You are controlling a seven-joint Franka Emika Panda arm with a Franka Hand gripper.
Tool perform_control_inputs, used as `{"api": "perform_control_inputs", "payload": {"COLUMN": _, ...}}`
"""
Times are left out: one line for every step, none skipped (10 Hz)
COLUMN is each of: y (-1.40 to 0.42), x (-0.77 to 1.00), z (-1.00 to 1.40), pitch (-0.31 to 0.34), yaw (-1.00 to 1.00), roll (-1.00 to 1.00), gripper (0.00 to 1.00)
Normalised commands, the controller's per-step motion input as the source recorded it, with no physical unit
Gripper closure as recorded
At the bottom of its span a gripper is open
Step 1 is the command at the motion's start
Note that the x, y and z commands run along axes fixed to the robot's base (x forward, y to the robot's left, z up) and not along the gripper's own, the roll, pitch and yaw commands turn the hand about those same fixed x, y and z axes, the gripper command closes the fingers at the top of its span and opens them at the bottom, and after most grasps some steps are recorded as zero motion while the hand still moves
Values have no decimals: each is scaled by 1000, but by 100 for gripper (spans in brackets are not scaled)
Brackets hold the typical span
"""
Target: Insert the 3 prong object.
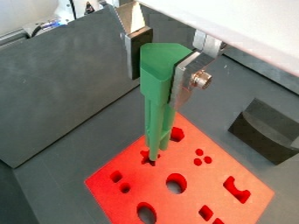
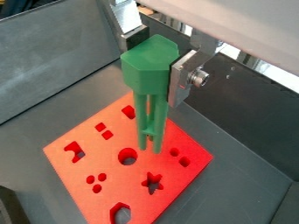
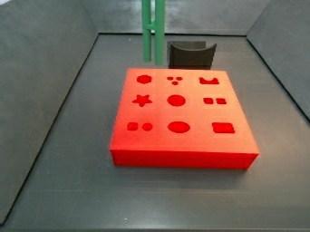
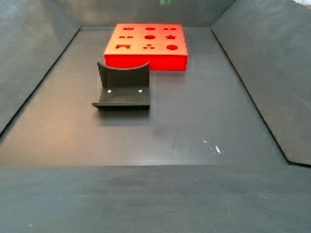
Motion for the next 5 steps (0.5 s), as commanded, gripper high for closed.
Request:
{"api": "perform_control_inputs", "payload": {"y": -20, "x": 54, "z": 0, "pitch": 0, "yaw": 0, "roll": 0, "gripper": 100}}
{"api": "perform_control_inputs", "payload": {"y": 151, "x": 191, "z": -6, "pitch": 0, "yaw": -71, "roll": -59, "gripper": 100}}
{"api": "perform_control_inputs", "payload": {"y": 546, "x": 360, "z": -54, "pitch": 0, "yaw": -291, "roll": -106, "gripper": 100}}
{"api": "perform_control_inputs", "payload": {"y": 523, "x": 454, "z": -69, "pitch": 0, "yaw": -449, "roll": -49, "gripper": 100}}
{"api": "perform_control_inputs", "payload": {"y": 500, "x": 537, "z": -54, "pitch": 0, "yaw": -460, "roll": -27, "gripper": 100}}
